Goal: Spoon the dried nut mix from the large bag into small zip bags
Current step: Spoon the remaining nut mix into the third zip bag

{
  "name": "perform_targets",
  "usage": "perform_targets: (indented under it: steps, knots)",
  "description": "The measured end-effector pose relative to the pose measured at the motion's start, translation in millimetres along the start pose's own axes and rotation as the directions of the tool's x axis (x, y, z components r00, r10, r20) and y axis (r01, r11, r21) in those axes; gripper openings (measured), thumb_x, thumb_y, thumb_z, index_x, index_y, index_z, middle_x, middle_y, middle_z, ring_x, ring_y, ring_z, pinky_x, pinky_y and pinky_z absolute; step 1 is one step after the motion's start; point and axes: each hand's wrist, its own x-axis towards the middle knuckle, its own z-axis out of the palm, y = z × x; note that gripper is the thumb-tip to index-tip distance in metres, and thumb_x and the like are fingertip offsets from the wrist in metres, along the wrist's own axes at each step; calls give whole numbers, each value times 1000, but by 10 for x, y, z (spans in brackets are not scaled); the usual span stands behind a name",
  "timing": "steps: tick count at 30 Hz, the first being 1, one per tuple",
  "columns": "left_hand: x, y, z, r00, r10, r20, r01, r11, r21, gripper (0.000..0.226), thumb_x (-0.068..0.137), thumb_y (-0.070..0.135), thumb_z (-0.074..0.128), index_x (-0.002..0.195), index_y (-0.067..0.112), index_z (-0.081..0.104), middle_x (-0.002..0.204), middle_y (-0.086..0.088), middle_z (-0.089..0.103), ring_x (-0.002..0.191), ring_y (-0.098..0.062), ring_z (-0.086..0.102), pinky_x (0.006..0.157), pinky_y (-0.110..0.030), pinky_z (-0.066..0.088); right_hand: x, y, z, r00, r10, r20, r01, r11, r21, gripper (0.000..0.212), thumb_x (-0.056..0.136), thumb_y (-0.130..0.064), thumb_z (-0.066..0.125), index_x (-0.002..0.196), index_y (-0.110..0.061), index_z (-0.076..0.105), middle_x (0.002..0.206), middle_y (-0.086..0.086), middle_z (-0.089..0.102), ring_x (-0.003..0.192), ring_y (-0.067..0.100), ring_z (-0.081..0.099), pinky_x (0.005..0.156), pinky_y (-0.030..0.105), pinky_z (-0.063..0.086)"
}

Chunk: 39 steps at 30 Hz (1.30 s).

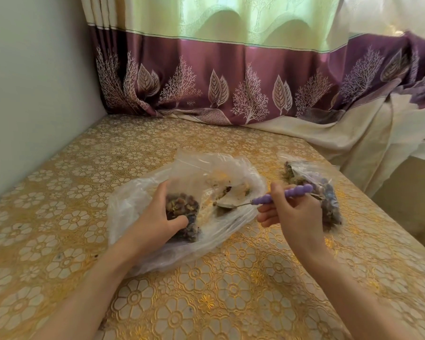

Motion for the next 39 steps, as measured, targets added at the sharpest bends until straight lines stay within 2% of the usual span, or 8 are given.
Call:
perform_targets:
  steps: [9, 12, 17, 22, 28, 34, 37, 39]
  knots:
    - [-9, 7, 8, 1000, -6, -7, 6, 1000, 9, 71, 85, 10, 62, 138, 37, 24, 105, 21, 52, 90, 5, 57, 68, -12, 44, -54, 45, -50, 973, -191, -133, 170, 973, -156, 41, 89, -42, 48, 69, -10, 66, 63, -11, 70, 41, 9, 60, 42, 18, 48]
    - [-13, 6, 8, 1000, -8, -8, 8, 1000, 3, 72, 85, 9, 62, 140, 36, 24, 107, 19, 51, 92, 1, 57, 67, -12, 45, -49, 73, -19, 960, -240, -146, 205, 954, -220, 45, 88, -44, 46, 69, -9, 66, 58, -8, 68, 42, 10, 60, 43, 26, 51]
    - [-15, 10, 7, 1000, -7, 2, 7, 1000, -8, 71, 86, 9, 61, 140, 37, 24, 107, 17, 52, 94, -1, 57, 71, -14, 45, -57, 58, 14, 939, -322, -116, 275, 911, -306, 36, 89, -47, 42, 67, -24, 59, 57, 2, 66, 41, 15, 58, 44, 36, 48]
    - [-11, 1, 5, 1000, -15, 13, 15, 1000, -16, 71, 86, 9, 61, 138, 38, 23, 110, 14, 52, 96, -3, 57, 72, -15, 46, -24, 127, 26, 924, -373, -86, 316, 870, -379, 57, 90, -47, 39, 67, 0, 62, 56, 15, 64, 41, 25, 58, 45, 42, 48]
    - [-1, -10, 10, 1000, -13, 14, 14, 1000, -21, 71, 85, 9, 61, 138, 38, 24, 112, 6, 55, 99, -11, 58, 85, -32, 51, 28, 188, 29, 921, -386, -58, 330, 851, -408, 59, 92, -44, 40, 67, 4, 62, 55, 17, 63, 42, 28, 59, 43, 45, 49]
    - [7, -28, 12, 1000, -7, 25, 7, 999, -31, 71, 85, 10, 62, 137, 40, 24, 111, 10, 54, 98, -7, 58, 80, -26, 49, 90, 276, 34, 944, -321, -79, 265, 876, -402, 38, 94, -30, 51, 76, 0, 66, 59, 14, 65, 49, 26, 62, 53, 45, 54]
    - [8, -28, 9, 1000, 0, 23, 1, 999, -35, 69, 85, 10, 62, 135, 41, 25, 110, 11, 54, 97, -7, 58, 80, -25, 49, 88, 314, 26, 976, -183, -119, 142, 945, -293, 25, 93, -29, 56, 88, -10, 72, 60, -4, 67, 51, 6, 64, 55, 18, 53]
    - [5, -26, 9, 1000, 3, 21, -3, 1000, -31, 69, 85, 10, 62, 135, 42, 26, 110, 12, 53, 98, -6, 58, 80, -25, 49, 112, 333, 27, 989, -49, -141, 22, 983, -180, 24, 92, -28, 58, 92, -11, 74, 63, -5, 69, 55, 5, 66, 60, 16, 54]
